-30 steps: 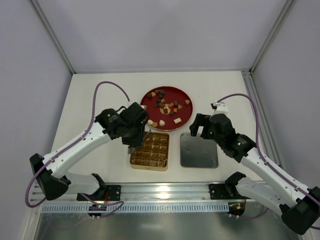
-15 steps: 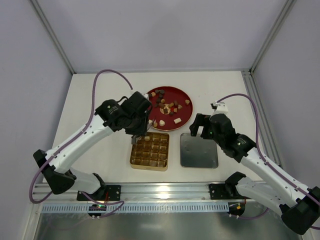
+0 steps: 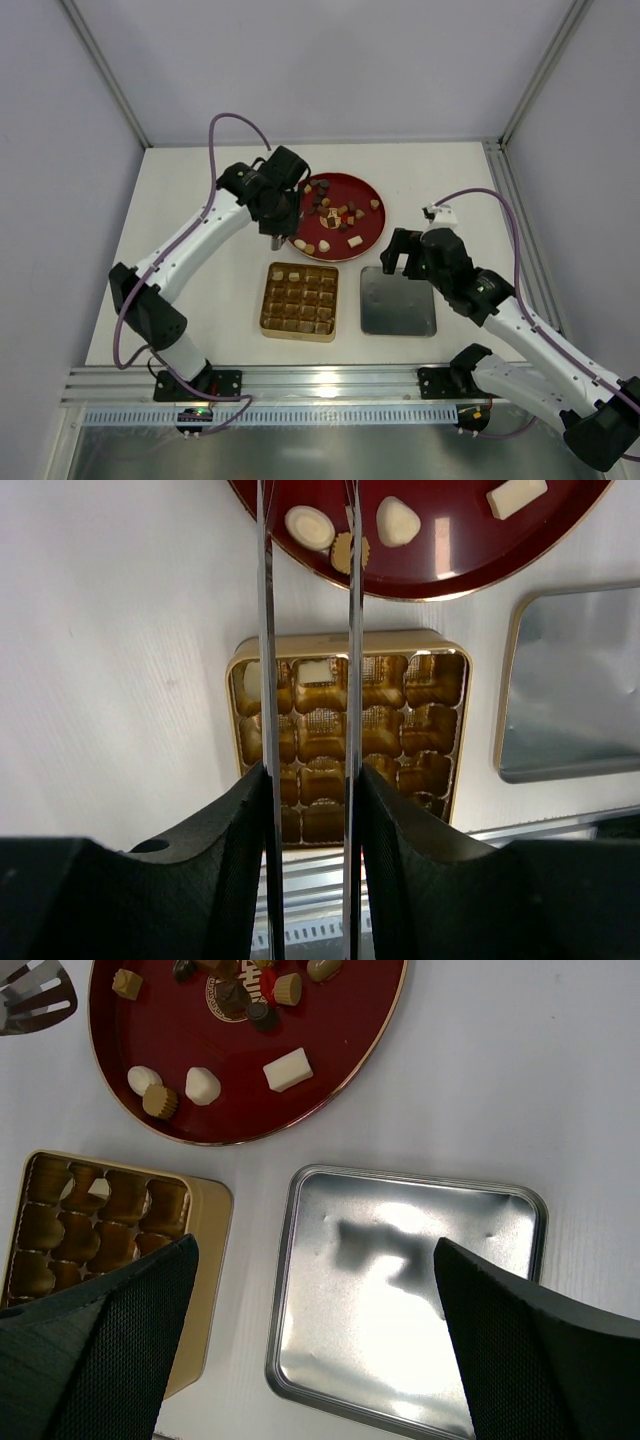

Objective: Pack the chocolate

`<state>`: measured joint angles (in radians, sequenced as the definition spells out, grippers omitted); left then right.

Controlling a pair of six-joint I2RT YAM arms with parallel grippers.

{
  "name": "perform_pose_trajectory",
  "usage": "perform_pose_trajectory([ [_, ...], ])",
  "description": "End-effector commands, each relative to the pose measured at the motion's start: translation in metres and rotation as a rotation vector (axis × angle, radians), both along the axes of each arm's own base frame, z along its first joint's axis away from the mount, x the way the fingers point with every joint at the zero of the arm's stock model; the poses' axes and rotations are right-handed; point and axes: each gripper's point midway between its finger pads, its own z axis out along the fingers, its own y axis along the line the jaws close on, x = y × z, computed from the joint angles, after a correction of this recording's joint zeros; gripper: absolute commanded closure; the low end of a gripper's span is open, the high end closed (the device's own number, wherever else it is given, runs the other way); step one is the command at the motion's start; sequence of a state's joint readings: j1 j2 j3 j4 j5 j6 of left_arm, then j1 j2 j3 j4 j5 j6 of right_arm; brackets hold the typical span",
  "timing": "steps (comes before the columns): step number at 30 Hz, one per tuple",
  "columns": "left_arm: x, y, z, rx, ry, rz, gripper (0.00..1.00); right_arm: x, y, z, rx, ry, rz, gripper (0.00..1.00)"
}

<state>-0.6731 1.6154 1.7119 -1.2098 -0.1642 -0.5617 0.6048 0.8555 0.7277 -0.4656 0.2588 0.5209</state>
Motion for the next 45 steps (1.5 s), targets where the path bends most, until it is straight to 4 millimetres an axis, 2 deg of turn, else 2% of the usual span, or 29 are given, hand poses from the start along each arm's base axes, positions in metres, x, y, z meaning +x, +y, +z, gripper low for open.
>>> perform_pose_trajectory([
  [1,0.022,-0.018,0.010,-0.039,-0.054,-0.046,0.61,0.002,-0.002,0.025,0.013,-0.057,0.001,0.00],
  [8,0.049,-0.051,-0.011,-0.075,-0.013,-0.059,0.61,-0.001,-0.007,0.024,0.005,-0.056,-0.006,0.00],
  [15,0.062,-0.070,-0.030,-0.115,0.014,-0.024,0.60,-0.006,-0.011,0.023,-0.005,-0.056,-0.004,0.00],
  [20,0.065,-0.085,-0.036,-0.118,0.021,-0.028,0.60,-0.008,-0.014,0.021,-0.013,-0.056,-0.005,0.00],
  [26,0.073,-0.088,-0.045,-0.106,0.015,0.021,0.60,-0.009,-0.016,0.020,-0.016,-0.060,-0.005,0.00],
  [33,0.073,-0.086,-0.055,-0.085,0.031,0.042,0.60,-0.010,-0.018,0.019,-0.020,-0.066,-0.005,0.00],
  [45,0.068,-0.093,-0.066,-0.073,0.051,0.028,0.61,-0.012,-0.022,0.020,-0.021,-0.074,-0.010,0.00],
])
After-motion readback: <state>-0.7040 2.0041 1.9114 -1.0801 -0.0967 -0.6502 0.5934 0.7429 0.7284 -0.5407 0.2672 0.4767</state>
